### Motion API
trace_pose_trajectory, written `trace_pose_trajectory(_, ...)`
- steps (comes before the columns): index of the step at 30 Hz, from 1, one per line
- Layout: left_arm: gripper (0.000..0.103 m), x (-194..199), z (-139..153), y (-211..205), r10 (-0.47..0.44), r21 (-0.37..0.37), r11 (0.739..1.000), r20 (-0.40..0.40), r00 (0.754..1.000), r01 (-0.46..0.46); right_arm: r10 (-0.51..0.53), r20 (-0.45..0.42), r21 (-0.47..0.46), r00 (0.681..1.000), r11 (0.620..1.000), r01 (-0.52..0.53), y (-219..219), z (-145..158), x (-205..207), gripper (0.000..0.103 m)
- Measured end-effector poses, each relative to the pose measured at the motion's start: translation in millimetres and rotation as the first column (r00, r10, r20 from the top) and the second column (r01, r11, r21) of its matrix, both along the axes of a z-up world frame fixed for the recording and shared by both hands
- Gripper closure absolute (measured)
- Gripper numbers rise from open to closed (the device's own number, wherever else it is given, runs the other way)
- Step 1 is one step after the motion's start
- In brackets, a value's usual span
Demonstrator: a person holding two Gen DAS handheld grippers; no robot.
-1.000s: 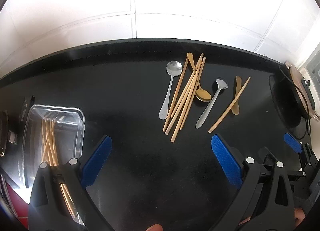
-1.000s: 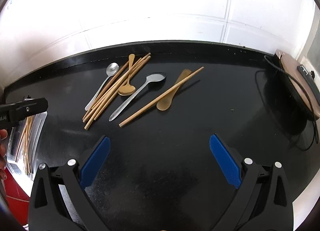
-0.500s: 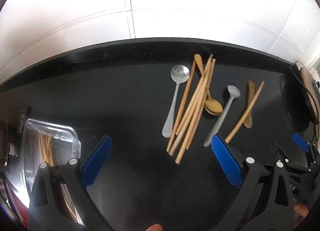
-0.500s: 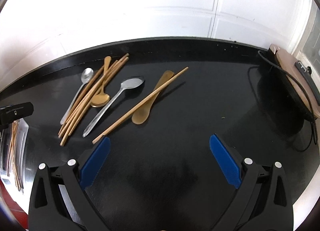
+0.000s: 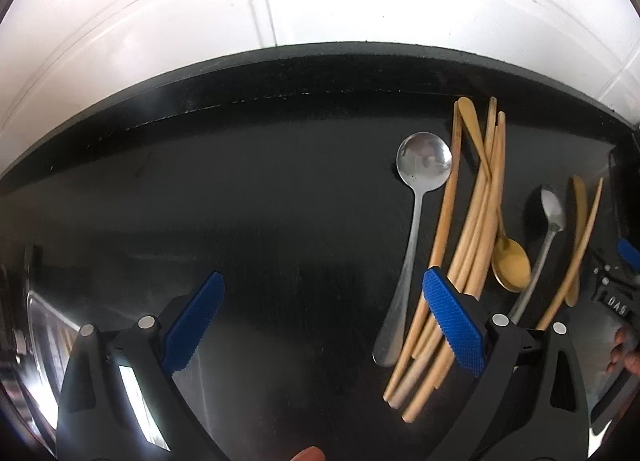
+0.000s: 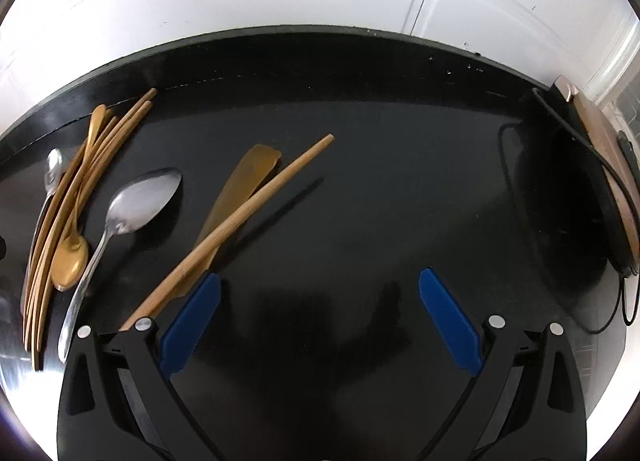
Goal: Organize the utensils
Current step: 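Move both grippers back over the spoons and chopsticks on the table, then grasp the silver spoon with the left gripper while the right grasps the wooden spatula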
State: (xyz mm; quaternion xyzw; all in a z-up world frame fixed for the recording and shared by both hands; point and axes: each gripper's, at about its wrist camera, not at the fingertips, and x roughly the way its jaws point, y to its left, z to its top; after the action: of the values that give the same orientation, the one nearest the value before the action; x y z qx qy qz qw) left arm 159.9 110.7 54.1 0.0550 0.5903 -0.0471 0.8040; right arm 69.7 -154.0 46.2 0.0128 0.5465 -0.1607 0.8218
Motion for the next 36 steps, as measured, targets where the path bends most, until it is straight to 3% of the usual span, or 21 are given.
trace_pose_trajectory(4,0.006,4,-10,-6,-0.039,0.018,0.999,-0.004,0.999,0.039,0.013,0.002,0.002,1.0,1.0,-0.013,8,-3,14,0.007)
trace_pose_trajectory(9,0.006,14,-11,1,-0.006,-0.014,1.0,-0.003,1.0,0.006,0.051,0.001,0.004,0.999,0.999,-0.051,20,-3,25,0.007)
trace_pose_trajectory(22,0.006,30,-20,7,-0.034,0.02,0.999,-0.008,0.999,0.035,0.033,0.012,0.08,0.999,0.996,-0.034,32,4,34,0.007)
trace_pose_trajectory(32,0.006,40,-30,-1,-0.033,0.041,0.999,-0.001,0.999,0.033,-0.055,0.016,0.169,0.998,0.984,0.052,28,-1,47,0.007)
trace_pose_trajectory(36,0.006,41,-15,1,-0.026,-0.018,0.999,0.035,0.999,0.026,-0.133,0.056,0.223,0.989,0.968,0.118,16,6,47,0.007)
